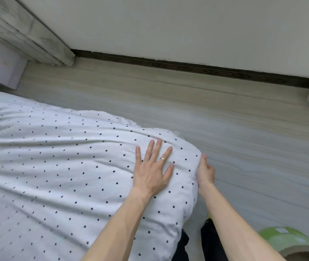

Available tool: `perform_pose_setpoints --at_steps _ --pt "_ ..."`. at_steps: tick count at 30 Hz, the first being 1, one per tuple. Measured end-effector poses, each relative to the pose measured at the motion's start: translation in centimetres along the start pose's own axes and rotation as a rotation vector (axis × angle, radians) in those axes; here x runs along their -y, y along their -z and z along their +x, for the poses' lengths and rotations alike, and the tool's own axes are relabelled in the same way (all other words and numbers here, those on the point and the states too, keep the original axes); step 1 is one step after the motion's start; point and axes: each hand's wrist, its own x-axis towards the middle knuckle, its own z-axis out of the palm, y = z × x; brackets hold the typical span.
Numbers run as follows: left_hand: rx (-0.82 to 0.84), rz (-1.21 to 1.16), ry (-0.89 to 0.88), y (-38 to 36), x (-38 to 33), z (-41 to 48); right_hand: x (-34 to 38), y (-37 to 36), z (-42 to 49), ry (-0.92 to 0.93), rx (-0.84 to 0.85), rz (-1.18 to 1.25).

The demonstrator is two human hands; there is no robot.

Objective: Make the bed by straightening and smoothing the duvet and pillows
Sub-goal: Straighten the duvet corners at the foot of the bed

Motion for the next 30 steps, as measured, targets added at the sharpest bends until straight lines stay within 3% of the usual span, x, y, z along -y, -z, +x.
perform_pose_setpoints --at_steps 2,4,7,9,10,12,14,15,17,20,22,23,24,25,27,28,29,30 --pt "-0.013 -0.027 0.016 0.2 0.2 0.0 -0.7 -0.4 -1.2 0.012 0.137 0.052" --pt "-0.067 -0.054 0.017 0.7 0.1 -0.7 0.3 -0.1 -2.9 0.151 0.140 -0.025" --pt "-0.129 -0.192 0.160 2.0 0.1 -2.0 5.0 0.5 -4.2 0.642 -0.059 -0.193" --pt "-0.158 -0.293 0.285 2.8 0.5 -2.7 7.0 0.5 -3.7 0.790 -0.125 -0.260" --pt "-0.162 -0.295 0.336 2.8 1.1 -3.8 6.4 0.2 -2.3 0.735 -0.140 -0.296" --pt "-0.124 -0.251 0.354 2.0 1.8 -5.4 5.2 0.4 0.3 0.430 -0.245 -0.366" --pt "-0.112 -0.226 0.413 0.5 2.9 -8.4 3.5 -0.5 0.2 0.401 -0.337 -0.471" --pt "-0.122 -0.247 0.456 -0.4 3.4 -10.1 2.5 -1.2 -1.3 0.545 -0.350 -0.541" --pt "-0.181 -0.319 0.550 -2.3 3.1 -14.2 -0.3 -2.8 -6.2 1.036 -0.217 -0.629" --pt "-0.306 -0.395 0.760 -4.7 1.5 -20.9 -7.3 -4.2 -13.5 1.648 0.288 -0.760" --pt "-0.299 -0.438 0.946 -6.4 0.2 -25.6 -11.1 -3.5 -13.6 1.915 0.496 -1.122" --pt "-0.271 -0.447 1.029 -7.2 -0.5 -28.0 -12.0 -2.6 -11.9 1.888 0.497 -1.410" --pt "-0.238 -0.436 1.085 -7.9 -1.2 -30.1 -12.1 -1.4 -9.4 1.691 0.413 -1.684" --pt "-0.187 -0.432 1.118 -8.6 -2.1 -32.2 -11.7 0.1 -6.8 1.364 0.277 -1.862" --pt "-0.110 -0.451 1.176 -9.7 -2.9 -35.9 -10.7 2.4 -3.2 0.793 0.044 -1.829" --pt "-0.079 -0.447 1.225 -10.1 -3.1 -37.9 -10.5 2.8 -2.8 0.625 -0.016 -1.786" --pt "-0.040 -0.434 1.257 -10.6 -3.2 -39.5 -10.5 3.1 -3.1 0.577 -0.046 -1.751" --pt "-0.002 -0.438 1.265 -11.0 -3.3 -40.8 -11.1 3.0 -4.0 0.676 -0.078 -1.723"
